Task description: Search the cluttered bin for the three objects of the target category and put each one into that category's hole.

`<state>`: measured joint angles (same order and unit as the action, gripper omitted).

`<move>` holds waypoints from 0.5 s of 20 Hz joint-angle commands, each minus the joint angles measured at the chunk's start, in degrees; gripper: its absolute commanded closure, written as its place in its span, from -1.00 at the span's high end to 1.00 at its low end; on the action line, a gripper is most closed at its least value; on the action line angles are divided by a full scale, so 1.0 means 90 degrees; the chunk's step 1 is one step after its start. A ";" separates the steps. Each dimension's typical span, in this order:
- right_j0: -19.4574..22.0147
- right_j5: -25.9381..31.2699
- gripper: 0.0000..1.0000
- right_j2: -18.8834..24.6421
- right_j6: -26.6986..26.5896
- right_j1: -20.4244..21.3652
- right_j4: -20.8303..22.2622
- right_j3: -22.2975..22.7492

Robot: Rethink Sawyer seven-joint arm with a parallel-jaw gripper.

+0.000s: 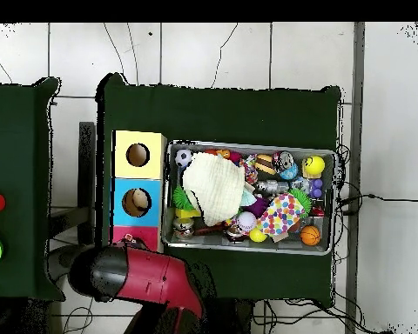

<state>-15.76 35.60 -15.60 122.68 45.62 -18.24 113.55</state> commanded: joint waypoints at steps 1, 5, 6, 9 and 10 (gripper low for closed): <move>0.0759 -0.0755 1.00 0.0563 -0.0119 0.0046 0.0372 0.0691; 0.0969 -0.1094 1.00 0.0706 -0.0295 0.0081 0.0611 0.0883; 0.1021 -0.1106 1.00 0.0760 -0.0292 0.0106 0.0602 0.0926; 0.1134 -0.1121 1.00 0.0887 -0.0279 0.0174 0.0587 0.1022; 0.1175 -0.1144 1.00 0.0965 -0.0227 0.0192 0.0563 0.1061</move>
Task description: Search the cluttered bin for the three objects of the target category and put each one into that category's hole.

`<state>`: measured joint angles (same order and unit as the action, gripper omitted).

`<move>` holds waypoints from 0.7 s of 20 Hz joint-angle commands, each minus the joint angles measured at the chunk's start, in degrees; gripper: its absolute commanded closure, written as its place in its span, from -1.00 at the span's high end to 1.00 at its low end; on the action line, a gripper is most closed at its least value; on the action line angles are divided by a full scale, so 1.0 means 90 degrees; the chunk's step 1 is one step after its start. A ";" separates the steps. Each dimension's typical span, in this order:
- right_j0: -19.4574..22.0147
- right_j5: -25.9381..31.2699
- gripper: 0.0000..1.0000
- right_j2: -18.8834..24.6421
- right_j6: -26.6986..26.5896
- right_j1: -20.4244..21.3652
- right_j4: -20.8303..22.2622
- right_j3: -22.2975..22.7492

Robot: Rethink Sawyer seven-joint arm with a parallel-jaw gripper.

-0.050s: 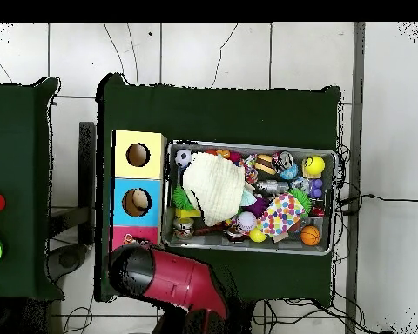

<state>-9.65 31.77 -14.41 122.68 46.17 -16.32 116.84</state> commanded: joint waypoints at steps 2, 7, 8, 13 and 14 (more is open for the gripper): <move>0.0579 -0.0765 1.00 0.0989 -0.0123 0.0168 0.0301 0.0774; 0.0567 -0.0801 1.00 0.1310 0.0189 0.0285 0.0034 0.0916; 0.0460 -0.0718 1.00 0.1349 0.0349 0.0357 -0.0067 0.0918; 0.0066 -0.0440 1.00 0.1531 0.0947 0.0708 -0.0460 0.0974; -0.0036 -0.0456 1.00 0.1607 0.1103 0.0776 -0.0617 0.1017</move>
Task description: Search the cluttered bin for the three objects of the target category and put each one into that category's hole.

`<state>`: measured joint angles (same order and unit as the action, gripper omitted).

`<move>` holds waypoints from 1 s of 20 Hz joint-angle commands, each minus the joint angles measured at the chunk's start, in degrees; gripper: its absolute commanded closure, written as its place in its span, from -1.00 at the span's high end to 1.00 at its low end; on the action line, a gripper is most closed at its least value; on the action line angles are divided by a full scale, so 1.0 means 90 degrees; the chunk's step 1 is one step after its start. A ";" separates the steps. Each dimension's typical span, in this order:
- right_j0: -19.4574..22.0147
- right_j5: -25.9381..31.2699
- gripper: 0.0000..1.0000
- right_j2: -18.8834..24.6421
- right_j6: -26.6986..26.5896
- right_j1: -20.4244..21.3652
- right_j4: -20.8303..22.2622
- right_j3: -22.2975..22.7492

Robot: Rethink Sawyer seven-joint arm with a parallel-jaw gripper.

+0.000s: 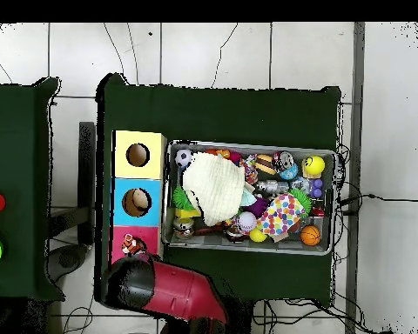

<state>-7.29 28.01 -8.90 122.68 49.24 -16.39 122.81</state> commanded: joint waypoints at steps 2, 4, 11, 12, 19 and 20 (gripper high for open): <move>-0.0518 0.0009 1.00 0.1026 0.1359 0.0527 -0.0794 0.0339; -0.0778 0.0036 1.00 0.1023 0.1632 0.0642 -0.1011 0.0316; -0.1846 0.0021 1.00 0.0477 0.2374 0.0476 -0.1358 -0.0073; -0.1917 -0.0155 1.00 0.0455 0.2344 0.0328 -0.1433 -0.0072; -0.2033 -0.0801 1.00 0.0428 0.2123 -0.0181 -0.1589 -0.0007; -0.1978 -0.0966 1.00 0.0490 0.2055 -0.0256 -0.1607 0.0037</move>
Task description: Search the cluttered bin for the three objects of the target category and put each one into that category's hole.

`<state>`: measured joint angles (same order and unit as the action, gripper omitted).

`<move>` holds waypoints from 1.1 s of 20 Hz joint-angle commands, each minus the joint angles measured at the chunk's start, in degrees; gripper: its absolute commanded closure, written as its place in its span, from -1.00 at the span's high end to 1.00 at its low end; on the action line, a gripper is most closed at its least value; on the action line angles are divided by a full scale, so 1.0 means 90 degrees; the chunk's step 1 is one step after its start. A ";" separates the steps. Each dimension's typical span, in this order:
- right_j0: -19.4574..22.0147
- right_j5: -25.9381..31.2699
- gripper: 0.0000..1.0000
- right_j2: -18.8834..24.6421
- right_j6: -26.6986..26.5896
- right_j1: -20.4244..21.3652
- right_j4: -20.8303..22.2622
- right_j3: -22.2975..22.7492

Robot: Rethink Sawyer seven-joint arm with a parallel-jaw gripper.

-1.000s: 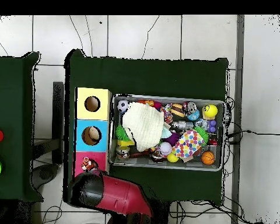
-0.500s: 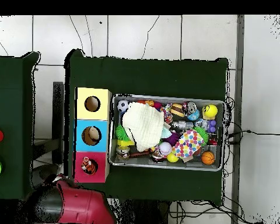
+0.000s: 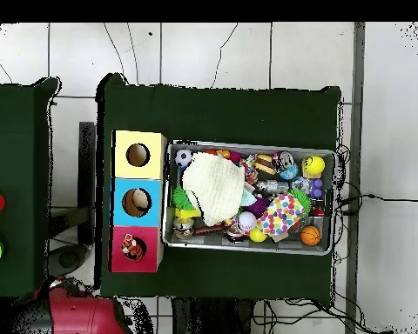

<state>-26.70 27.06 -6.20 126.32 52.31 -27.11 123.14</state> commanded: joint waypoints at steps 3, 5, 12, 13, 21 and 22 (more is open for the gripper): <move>0.0273 -0.1236 1.00 0.0336 0.1586 -0.0776 -0.0439 0.0094; 0.0431 -0.1682 1.00 0.0588 0.1546 -0.0956 -0.0465 0.0211; 0.0666 -0.2747 1.00 0.0913 0.1612 -0.1727 -0.0276 0.0175; 0.0667 -0.2820 1.00 0.0917 0.1608 -0.1802 -0.0267 0.0158; 0.0860 -0.3477 1.00 0.1222 0.1676 -0.2191 -0.0202 0.0139; 0.0928 -0.3636 1.00 0.1355 0.1754 -0.2237 -0.0165 0.0162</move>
<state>-21.54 0.06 0.06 127.09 36.63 -28.02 123.14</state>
